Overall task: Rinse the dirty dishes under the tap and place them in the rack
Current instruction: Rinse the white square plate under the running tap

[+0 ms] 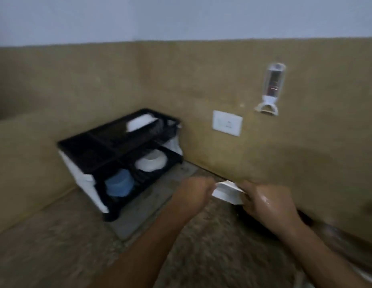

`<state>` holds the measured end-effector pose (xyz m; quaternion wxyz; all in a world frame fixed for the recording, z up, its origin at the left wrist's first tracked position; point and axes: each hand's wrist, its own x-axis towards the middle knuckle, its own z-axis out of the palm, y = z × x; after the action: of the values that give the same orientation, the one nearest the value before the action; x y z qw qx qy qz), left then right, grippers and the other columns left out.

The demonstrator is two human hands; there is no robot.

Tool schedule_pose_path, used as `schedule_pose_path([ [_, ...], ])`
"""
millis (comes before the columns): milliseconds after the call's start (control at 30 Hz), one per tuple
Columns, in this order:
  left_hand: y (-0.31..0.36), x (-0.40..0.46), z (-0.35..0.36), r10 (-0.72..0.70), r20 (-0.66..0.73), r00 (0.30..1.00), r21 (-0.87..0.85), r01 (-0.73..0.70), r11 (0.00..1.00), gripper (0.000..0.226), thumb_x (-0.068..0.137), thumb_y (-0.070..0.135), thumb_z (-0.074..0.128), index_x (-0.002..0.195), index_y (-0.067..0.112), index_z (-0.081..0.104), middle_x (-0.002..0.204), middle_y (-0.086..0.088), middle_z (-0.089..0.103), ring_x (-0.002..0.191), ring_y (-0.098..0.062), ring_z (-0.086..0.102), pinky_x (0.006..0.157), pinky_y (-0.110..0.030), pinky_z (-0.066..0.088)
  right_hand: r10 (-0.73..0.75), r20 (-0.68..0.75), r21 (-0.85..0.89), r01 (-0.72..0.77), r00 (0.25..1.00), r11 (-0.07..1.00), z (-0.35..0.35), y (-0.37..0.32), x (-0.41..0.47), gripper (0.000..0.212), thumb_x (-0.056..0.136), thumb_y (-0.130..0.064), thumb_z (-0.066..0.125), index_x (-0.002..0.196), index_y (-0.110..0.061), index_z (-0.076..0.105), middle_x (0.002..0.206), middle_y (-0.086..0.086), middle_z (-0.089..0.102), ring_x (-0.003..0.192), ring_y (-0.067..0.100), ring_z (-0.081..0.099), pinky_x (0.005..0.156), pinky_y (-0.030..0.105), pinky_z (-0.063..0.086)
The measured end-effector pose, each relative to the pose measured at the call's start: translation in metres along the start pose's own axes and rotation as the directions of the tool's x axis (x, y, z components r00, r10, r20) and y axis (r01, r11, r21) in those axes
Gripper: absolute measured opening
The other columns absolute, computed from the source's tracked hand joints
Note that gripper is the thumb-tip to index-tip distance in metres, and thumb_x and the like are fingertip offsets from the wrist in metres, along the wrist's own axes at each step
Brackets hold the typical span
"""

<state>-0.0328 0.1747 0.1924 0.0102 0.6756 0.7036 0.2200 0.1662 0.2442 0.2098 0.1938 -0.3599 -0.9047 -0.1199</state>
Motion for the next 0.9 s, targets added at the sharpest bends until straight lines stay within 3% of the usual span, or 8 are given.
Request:
schedule_pose_path([
  [67,-0.053,0.001,-0.036,-0.026,-0.092,0.995,-0.061,0.02,0.998,0.028,0.098,0.038,0.054,0.111,0.018,0.07,0.107,-0.005,0.072,0.098,-0.023,0.065,0.077,-0.029,0.045,-0.055,-0.065,0.026,0.057,0.996,0.998,0.016,-0.027,0.055,0.027,0.073,-0.035,0.078,0.099,-0.036,0.07,0.078,-0.005,0.073,0.064,0.021,0.069,0.047,0.025,0.04],
  [133,-0.11,0.005,-0.068,-0.161,-0.135,0.978,-0.095,0.149,0.984,0.044,0.097,0.05,0.05,0.132,0.025,0.059,0.133,0.004,0.061,0.122,-0.014,0.054,0.098,-0.027,0.04,-0.062,-0.177,0.077,0.077,0.982,0.994,0.03,-0.047,0.103,0.035,0.065,-0.027,0.087,0.096,-0.031,0.072,0.069,-0.001,0.071,0.053,0.023,0.067,0.044,0.026,0.044],
  [233,-0.206,0.013,-0.107,-0.344,-0.19,0.92,0.098,0.366,0.925,0.063,0.095,0.061,0.043,0.144,0.022,0.047,0.153,-0.002,0.042,0.143,-0.022,0.034,0.115,-0.036,0.03,-0.008,-0.287,0.204,0.069,0.958,0.977,0.061,-0.08,0.173,0.035,0.065,-0.015,0.086,0.096,-0.022,0.071,0.066,0.007,0.069,0.051,0.03,0.064,0.044,0.033,0.05],
  [367,-0.294,0.018,-0.127,-0.565,0.066,0.823,0.278,0.528,0.802,0.095,0.081,0.085,0.029,0.157,0.029,0.012,0.166,-0.003,0.002,0.152,-0.028,-0.001,0.12,-0.056,0.006,-0.116,-0.433,0.32,0.272,0.894,0.907,0.094,-0.125,0.25,0.009,0.084,-0.016,0.06,0.087,-0.012,0.068,0.08,0.012,0.067,0.066,0.031,0.065,0.059,0.043,0.055],
  [467,-0.325,0.014,-0.116,-0.601,0.175,0.78,0.276,0.547,0.79,0.106,0.073,0.093,0.023,0.157,0.033,0.003,0.166,-0.001,-0.009,0.152,-0.027,-0.007,0.12,-0.058,-0.001,-0.156,-0.25,0.371,0.244,0.956,0.896,0.113,-0.165,0.304,0.015,0.087,-0.014,0.06,0.1,-0.019,0.066,0.094,0.001,0.064,0.079,0.023,0.062,0.068,0.04,0.054],
  [600,-0.338,0.01,-0.107,-0.613,0.193,0.766,0.215,0.577,0.788,0.112,0.068,0.097,0.02,0.156,0.032,-0.005,0.164,0.003,-0.016,0.152,-0.027,-0.006,0.119,-0.061,0.002,-0.271,-0.425,0.309,0.42,0.864,0.853,0.147,-0.213,0.36,0.01,0.078,-0.011,0.063,0.079,-0.02,0.058,0.073,0.003,0.061,0.06,0.024,0.06,0.047,0.035,0.049],
  [700,-0.337,0.009,-0.106,-0.636,0.15,0.757,0.22,0.601,0.768,0.12,0.067,0.098,0.021,0.156,0.024,-0.011,0.163,0.0,-0.02,0.152,-0.026,-0.009,0.119,-0.06,-0.001,-0.329,-0.376,0.24,0.434,0.866,0.868,0.157,-0.248,0.384,0.021,0.061,-0.003,0.077,0.076,-0.012,0.066,0.072,0.005,0.068,0.06,0.025,0.064,0.043,0.029,0.045],
  [900,-0.339,0.008,-0.099,-0.652,0.076,0.754,0.229,0.623,0.748,0.13,0.063,0.1,0.02,0.156,0.013,-0.011,0.164,-0.006,-0.017,0.152,-0.025,-0.008,0.12,-0.056,-0.004,-0.47,-0.23,0.23,0.517,0.852,0.825,0.191,-0.292,0.416,0.027,0.054,0.005,0.068,0.067,-0.012,0.053,0.065,0.008,0.058,0.053,0.03,0.059,0.038,0.03,0.036],
])
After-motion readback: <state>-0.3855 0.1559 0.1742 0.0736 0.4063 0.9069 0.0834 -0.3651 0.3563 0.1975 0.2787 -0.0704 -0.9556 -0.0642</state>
